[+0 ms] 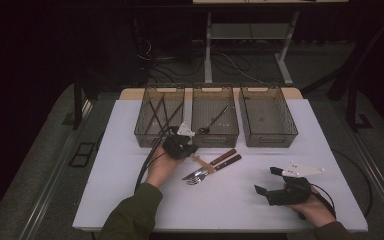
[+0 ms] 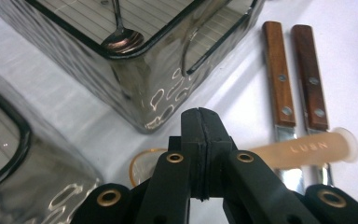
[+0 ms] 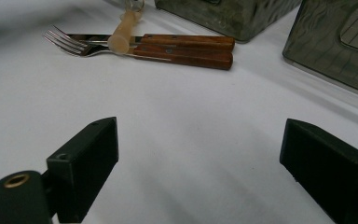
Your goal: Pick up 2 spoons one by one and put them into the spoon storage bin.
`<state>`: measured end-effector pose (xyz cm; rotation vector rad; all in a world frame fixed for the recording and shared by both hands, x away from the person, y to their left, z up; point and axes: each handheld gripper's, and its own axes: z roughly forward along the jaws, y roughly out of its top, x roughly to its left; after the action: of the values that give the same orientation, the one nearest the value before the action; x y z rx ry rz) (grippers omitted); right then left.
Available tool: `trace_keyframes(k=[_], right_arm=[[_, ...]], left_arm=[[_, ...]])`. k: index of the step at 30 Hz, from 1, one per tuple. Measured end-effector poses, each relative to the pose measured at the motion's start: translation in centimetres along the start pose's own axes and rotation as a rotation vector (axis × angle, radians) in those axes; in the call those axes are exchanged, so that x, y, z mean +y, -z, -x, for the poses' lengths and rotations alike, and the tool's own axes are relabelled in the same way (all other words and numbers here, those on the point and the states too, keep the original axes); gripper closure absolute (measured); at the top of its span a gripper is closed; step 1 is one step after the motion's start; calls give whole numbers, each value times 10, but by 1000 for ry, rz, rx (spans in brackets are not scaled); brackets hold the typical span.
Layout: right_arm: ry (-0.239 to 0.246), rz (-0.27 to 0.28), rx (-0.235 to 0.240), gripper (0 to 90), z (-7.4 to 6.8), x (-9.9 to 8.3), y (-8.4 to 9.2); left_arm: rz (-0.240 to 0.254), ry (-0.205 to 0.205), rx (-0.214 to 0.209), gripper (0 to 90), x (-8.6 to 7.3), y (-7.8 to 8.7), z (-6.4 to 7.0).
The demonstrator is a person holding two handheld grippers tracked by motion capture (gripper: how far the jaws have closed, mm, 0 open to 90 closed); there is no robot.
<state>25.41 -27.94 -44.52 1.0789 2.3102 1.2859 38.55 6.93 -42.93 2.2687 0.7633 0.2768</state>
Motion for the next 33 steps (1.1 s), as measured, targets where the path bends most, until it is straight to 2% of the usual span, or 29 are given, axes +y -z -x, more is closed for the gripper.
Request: trace_keyframes(k=[5, 6, 8, 10, 11, 13, 15, 16, 17, 19, 22, 24, 25, 26, 29, 33], right_arm=[[-2, 4, -1, 111, 0, 0, 0], [-3, 2, -1, 111, 0, 0, 0], [-3, 2, -1, 111, 0, 0, 0], [2, 3, -1, 111, 0, 0, 1], [1, 3, -2, 111, 0, 0, 1], [1, 4, -3, 111, 0, 0, 1], [-1, 4, -2, 111, 0, 0, 1], [-1, 4, -2, 111, 0, 0, 1], [-1, 5, -3, 111, 0, 0, 1], [1, 5, -3, 111, 0, 0, 1], [1, 5, -3, 111, 0, 0, 1], [-1, 6, -3, 111, 0, 0, 1], [-1, 6, -3, 111, 0, 0, 1], [0, 6, -3, 111, 0, 0, 1], [-1, 7, -2, 111, 0, 0, 1], [1, 7, -2, 111, 0, 0, 2]], left_arm=[[-33, -8, 5, 899, -1, -10, 1], [-35, 4, 5, 899, -2, -12, 1], [-57, 2, 4, 900, -3, -15, 1], [-63, -14, 4, 900, -3, -15, 0], [-75, -20, 4, 900, -3, -14, 0], [-85, -2, 4, 900, -3, -13, 3], [-95, -18, 1, 900, -4, -11, 2], [-101, -5, 2, 900, -4, -10, 3], [-104, -23, 2, 900, -4, -10, 3], [-129, -28, 1, 900, -6, -6, 4], [-128, -20, 1, 900, -10, -2, 6], [-142, -28, -5, 900, -13, 2, 6], [-143, -18, -6, 900, -14, 4, 7], [-149, -37, -5, 900, -15, 6, 6], [-158, -21, -12, 900, -18, 10, 8], [-173, -23, -21, 900, -23, 16, 12]])
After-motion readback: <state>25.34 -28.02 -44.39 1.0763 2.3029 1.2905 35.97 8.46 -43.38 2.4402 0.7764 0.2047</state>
